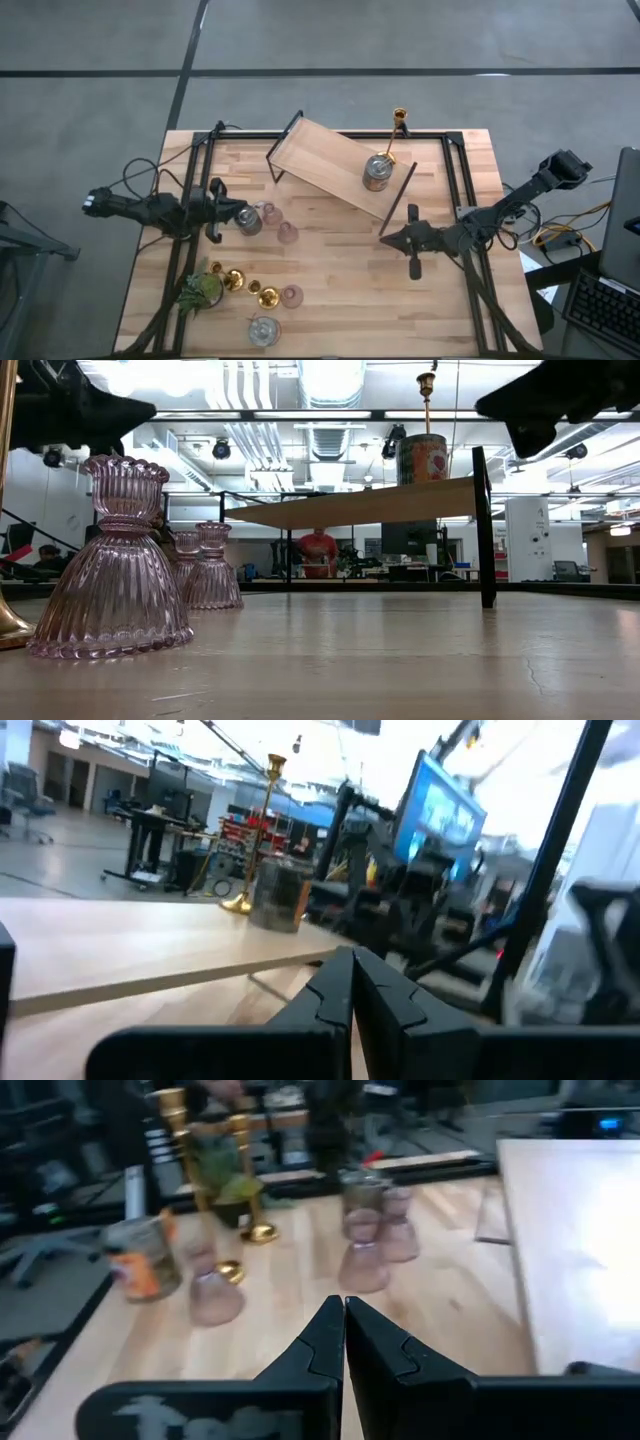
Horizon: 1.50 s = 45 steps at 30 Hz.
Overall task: Pick & Place candle stick holders
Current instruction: Put the middle pink glass candle holder on the shelf
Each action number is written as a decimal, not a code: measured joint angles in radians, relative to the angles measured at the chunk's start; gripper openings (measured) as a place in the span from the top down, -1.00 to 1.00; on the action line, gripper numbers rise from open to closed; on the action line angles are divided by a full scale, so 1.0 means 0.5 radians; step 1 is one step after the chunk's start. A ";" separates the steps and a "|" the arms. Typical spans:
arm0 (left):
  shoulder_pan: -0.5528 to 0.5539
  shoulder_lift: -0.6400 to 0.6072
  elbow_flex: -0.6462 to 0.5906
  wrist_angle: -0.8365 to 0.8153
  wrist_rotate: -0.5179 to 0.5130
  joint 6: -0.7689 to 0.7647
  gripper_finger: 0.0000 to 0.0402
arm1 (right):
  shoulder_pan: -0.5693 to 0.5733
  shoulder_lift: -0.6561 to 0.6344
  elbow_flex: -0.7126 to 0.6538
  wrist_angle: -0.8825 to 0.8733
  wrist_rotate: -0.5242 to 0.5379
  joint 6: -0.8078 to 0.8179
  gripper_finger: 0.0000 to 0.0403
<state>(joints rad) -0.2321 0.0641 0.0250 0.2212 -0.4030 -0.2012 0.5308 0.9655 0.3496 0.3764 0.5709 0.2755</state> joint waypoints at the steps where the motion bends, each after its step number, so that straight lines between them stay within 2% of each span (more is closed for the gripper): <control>1: 0.001 0.000 0.000 0.022 -0.013 -0.014 0.94 | -0.024 -0.038 -0.013 -0.007 -0.103 -0.021 0.96; 5: 0.006 0.005 0.000 0.246 -0.087 -0.006 0.94 | -0.135 -0.211 -0.050 -0.002 -0.515 -0.053 0.96; 8: 0.005 0.066 0.002 0.293 -0.072 -0.064 0.93 | -0.178 -0.321 -0.062 -0.008 -0.638 -0.143 0.96; 15: 0.003 0.461 0.021 0.276 -0.071 -0.303 0.67 | -0.200 -0.518 -0.108 -0.008 -0.633 -0.320 0.96; 21: 0.002 0.930 0.236 0.244 -0.027 -0.291 0.34 | -0.200 -0.568 -0.199 -0.007 -0.607 -0.206 0.96; 25: 0.002 1.219 0.453 0.016 0.006 -0.219 0.21 | -0.198 -0.553 -0.237 -0.001 -0.515 -0.188 0.96; 29: -0.023 1.529 0.648 -0.225 0.108 -0.167 0.19 | -0.198 -0.550 -0.252 0.002 -0.452 -0.185 0.96; 33: -0.068 1.792 0.849 -0.410 0.115 -0.085 0.21 | -0.199 -0.556 -0.252 0.008 -0.408 -0.187 0.96; 45: -0.069 2.348 1.286 -0.896 0.003 0.145 0.21 | -0.198 -0.551 -0.303 0.006 -0.407 -0.113 0.96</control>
<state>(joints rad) -0.2665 1.2381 0.6678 -0.2266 -0.4015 -0.1285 0.4316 0.6899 0.1983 0.3793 0.3676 0.2191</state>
